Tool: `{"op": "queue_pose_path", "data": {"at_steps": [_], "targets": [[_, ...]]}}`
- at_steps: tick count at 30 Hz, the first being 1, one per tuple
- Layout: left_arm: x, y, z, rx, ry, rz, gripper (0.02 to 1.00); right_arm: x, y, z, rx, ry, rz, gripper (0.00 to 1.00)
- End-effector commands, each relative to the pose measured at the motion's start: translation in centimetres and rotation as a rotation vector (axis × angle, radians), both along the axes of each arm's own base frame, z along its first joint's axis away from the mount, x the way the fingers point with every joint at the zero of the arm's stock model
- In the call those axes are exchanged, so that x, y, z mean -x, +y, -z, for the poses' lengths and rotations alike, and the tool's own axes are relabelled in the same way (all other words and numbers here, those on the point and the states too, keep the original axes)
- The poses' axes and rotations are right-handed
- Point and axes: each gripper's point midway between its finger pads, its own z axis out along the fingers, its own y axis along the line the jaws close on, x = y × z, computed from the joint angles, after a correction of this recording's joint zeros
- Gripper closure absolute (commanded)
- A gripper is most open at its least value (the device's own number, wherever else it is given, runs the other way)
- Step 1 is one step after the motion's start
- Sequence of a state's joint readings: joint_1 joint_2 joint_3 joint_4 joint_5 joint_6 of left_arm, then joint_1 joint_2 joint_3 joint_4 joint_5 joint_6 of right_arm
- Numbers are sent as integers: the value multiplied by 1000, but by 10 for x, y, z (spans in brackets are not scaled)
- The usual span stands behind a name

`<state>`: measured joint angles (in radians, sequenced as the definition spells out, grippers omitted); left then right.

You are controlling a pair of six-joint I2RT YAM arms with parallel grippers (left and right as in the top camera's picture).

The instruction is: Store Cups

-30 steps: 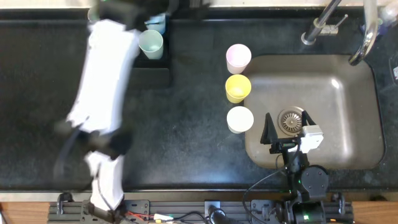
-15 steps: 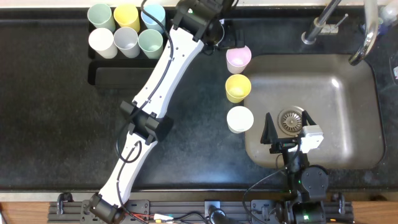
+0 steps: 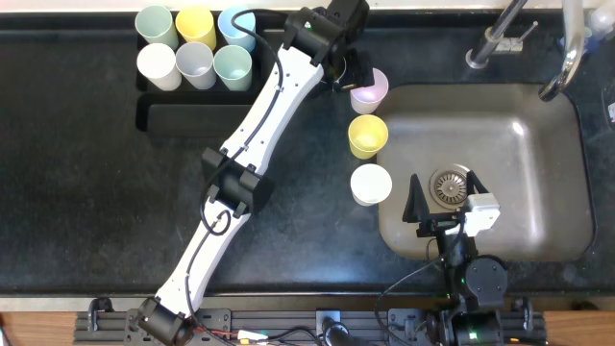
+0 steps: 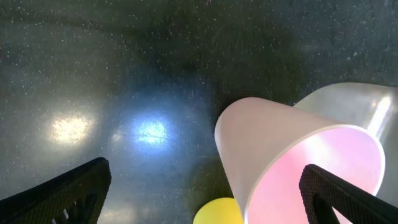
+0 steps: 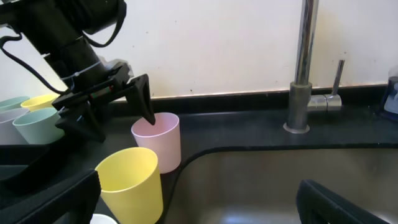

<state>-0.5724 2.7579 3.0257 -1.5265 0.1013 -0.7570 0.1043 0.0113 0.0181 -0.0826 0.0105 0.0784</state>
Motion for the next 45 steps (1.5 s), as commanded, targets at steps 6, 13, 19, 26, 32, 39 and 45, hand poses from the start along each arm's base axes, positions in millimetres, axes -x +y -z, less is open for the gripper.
{"op": "queue_pose_path", "data": {"at_steps": [6,13,19,26,32,39,45], "targets": [[3,3,5,-13,18,-16,23,0,-1,4,-4,1,5,3],[3,2,8,-17,24,-15,982,0,-1,4,-4,1,5,3],[3,0,22,-16,47,-40,982,0,-1,4,-4,1,5,3],[-5,31,-53,47,-31,-112,982,0,-1,4,-4,1,5,3],[3,135,-178,14,-239,-242,982,0,-1,4,-4,1,5,3],[32,265,-254,-170,-396,-362,982,-1,-2,4,-4,1,6,3],[102,342,-192,-330,-90,-541,978,0,-1,4,-4,1,5,3]]}}
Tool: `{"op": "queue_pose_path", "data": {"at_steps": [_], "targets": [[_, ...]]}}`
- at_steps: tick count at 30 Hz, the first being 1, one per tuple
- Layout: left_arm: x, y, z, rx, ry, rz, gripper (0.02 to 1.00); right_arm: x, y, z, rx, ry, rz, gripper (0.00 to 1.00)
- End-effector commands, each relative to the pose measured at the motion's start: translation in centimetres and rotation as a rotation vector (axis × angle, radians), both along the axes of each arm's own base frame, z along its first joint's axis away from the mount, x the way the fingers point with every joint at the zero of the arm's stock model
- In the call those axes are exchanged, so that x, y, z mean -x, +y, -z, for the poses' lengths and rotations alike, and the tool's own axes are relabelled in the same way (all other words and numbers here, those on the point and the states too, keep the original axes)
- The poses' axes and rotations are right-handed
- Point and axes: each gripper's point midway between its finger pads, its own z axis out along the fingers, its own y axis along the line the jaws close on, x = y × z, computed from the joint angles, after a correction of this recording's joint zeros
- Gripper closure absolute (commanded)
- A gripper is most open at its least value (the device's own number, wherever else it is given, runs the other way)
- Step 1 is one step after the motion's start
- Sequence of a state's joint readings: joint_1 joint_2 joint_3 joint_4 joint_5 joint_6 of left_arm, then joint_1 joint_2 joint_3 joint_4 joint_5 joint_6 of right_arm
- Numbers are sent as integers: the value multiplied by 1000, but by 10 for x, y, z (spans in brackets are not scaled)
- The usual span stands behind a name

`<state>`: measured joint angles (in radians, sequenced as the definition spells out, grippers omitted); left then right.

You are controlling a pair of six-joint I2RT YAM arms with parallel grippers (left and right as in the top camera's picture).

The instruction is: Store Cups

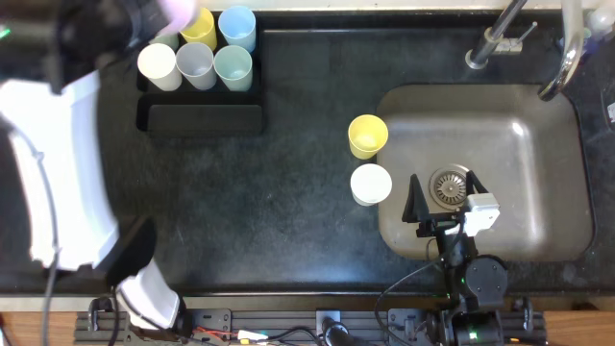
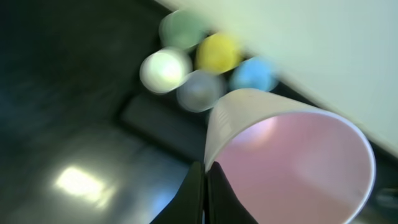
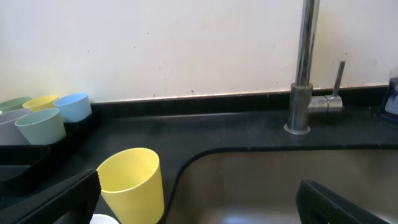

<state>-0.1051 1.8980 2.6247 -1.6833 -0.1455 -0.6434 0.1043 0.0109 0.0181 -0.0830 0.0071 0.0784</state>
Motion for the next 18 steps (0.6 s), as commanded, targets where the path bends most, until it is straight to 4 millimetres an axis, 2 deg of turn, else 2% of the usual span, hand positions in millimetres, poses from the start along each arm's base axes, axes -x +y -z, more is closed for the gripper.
{"op": "queue_pose_path", "data": {"at_steps": [1,2,3,6,8,12,18], "targets": [[43,51,93,-80,349,-198,982,-1,-2,4,-4,1,9,5],[51,60,107,-73,372,-254,980,-1,-2,4,-4,2,9,3],[51,69,131,-24,356,-294,982,-1,-2,4,-4,1,9,5],[31,74,158,86,291,-295,982,-1,-2,4,-4,1,9,5],[21,82,170,141,280,-312,982,-1,-2,4,-4,1,9,3],[17,96,190,189,322,-352,982,-1,-2,4,-4,1,9,3],[1,96,211,209,338,-359,982,-1,-2,4,-4,1,9,3]]}}
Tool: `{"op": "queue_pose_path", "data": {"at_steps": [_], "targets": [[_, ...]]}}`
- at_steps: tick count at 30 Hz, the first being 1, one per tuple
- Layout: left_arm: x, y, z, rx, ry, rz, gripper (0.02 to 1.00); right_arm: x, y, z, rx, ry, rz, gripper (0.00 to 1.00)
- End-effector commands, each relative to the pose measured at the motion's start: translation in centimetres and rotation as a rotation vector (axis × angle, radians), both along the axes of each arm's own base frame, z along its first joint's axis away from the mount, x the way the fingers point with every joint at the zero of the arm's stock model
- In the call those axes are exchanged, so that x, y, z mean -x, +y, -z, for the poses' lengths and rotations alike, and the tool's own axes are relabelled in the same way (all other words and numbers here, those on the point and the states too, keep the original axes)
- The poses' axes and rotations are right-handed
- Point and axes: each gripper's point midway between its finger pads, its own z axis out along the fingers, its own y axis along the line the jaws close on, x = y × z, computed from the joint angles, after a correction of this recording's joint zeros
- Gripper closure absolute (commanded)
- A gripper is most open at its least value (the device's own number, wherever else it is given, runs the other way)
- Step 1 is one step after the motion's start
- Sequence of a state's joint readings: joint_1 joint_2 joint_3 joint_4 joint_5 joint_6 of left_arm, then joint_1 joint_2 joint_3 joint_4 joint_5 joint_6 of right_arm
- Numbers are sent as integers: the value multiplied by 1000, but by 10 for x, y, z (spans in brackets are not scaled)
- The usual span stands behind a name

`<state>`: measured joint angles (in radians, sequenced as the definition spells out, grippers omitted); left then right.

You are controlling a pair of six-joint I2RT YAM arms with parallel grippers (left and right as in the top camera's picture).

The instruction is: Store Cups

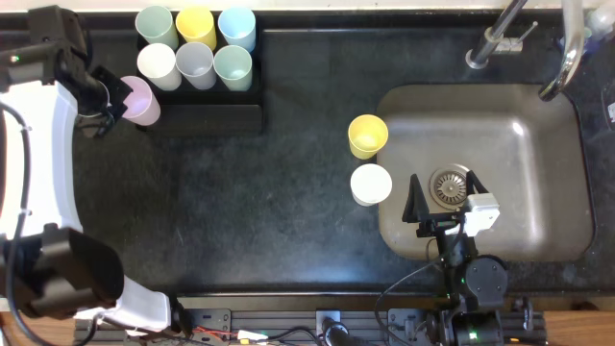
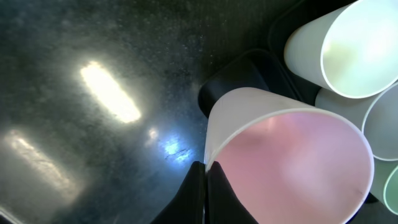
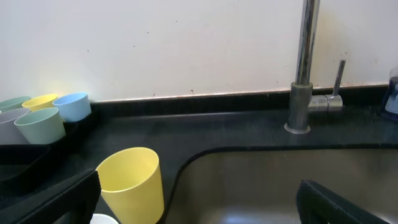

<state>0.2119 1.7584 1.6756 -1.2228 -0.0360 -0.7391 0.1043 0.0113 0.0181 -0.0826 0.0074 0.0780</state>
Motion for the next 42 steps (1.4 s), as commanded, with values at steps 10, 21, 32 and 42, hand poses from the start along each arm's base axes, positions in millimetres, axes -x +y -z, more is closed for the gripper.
{"op": "queue_pose_path", "data": {"at_steps": [10,21,32,42], "targets": [[-31,-8,34,61,-1,-45,982,-1,-2,4,-4,1,8,5],[-31,-4,62,52,72,-54,982,-1,-2,4,-4,1,8,5],[-38,-4,68,18,68,-44,805,-1,-2,4,-4,2,9,3],[-41,-19,54,49,27,-15,20,-1,-2,4,-4,1,8,3]]}}
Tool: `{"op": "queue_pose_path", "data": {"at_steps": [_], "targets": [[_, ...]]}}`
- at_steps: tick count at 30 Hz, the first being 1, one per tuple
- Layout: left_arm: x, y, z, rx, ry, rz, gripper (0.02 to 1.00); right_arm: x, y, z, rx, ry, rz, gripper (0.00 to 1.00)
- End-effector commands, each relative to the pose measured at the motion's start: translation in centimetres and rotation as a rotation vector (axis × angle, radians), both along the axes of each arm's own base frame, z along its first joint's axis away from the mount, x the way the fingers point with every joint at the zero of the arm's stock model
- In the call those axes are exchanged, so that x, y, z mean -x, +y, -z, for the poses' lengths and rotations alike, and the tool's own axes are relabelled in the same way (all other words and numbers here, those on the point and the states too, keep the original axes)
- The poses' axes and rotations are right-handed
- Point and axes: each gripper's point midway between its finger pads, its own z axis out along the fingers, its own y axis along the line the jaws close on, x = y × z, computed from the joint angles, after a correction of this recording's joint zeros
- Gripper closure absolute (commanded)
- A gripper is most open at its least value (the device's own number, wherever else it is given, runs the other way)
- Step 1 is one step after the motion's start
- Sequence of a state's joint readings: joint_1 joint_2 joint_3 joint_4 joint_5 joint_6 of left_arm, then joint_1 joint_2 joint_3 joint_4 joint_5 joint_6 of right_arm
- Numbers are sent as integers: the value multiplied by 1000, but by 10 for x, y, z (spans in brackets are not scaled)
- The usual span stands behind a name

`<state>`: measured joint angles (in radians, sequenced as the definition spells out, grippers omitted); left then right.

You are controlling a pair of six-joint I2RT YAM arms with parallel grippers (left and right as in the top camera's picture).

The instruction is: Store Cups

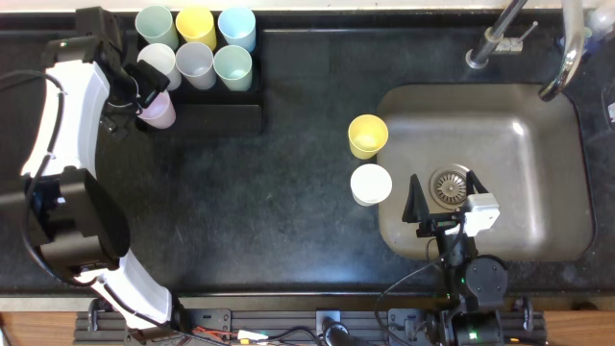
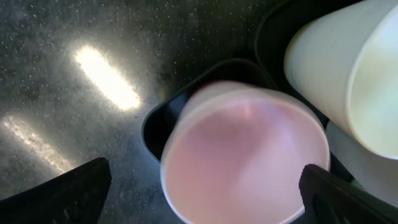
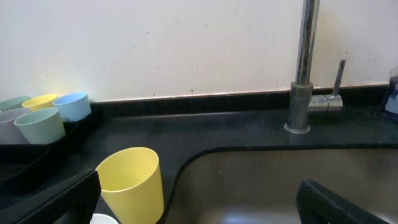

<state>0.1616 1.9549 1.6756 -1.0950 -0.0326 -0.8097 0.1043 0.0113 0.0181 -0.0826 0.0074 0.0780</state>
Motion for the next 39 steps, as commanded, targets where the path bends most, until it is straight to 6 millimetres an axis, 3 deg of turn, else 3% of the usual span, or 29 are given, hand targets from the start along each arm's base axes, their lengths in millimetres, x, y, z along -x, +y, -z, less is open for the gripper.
{"op": "queue_pose_path", "data": {"at_steps": [1,5,9,10,11,13,17,20,23,29,32,39], "targets": [[-1,-9,-20,28,-49,7,20,-1,-2,4,-4,1,8,3],[-1,-42,-58,67,-147,81,20,-1,-2,4,-4,1,8,5],[0,-114,-96,47,-259,277,20,-1,-2,4,-4,1,8,3],[0,-148,-102,19,-290,374,20,-1,-2,4,-4,1,8,3],[0,-164,-103,2,-302,414,20,-1,-2,4,-4,1,8,3],[5,-215,-102,-53,-328,532,20,-1,-2,4,-4,1,8,5],[27,-304,-86,-35,-349,697,20,-1,-2,4,-4,1,8,5],[47,-345,-75,25,-329,793,20,-1,-2,4,-4,1,8,3],[64,-362,-65,52,-286,856,20,-1,-2,4,-4,1,8,1],[80,-365,-46,48,-198,918,20,-1,-2,4,-4,1,8,3],[86,-375,-22,65,-134,939,20,-1,-2,4,-4,1,8,3],[81,-400,6,138,-118,928,20,-1,-2,4,-4,1,8,5]]}}
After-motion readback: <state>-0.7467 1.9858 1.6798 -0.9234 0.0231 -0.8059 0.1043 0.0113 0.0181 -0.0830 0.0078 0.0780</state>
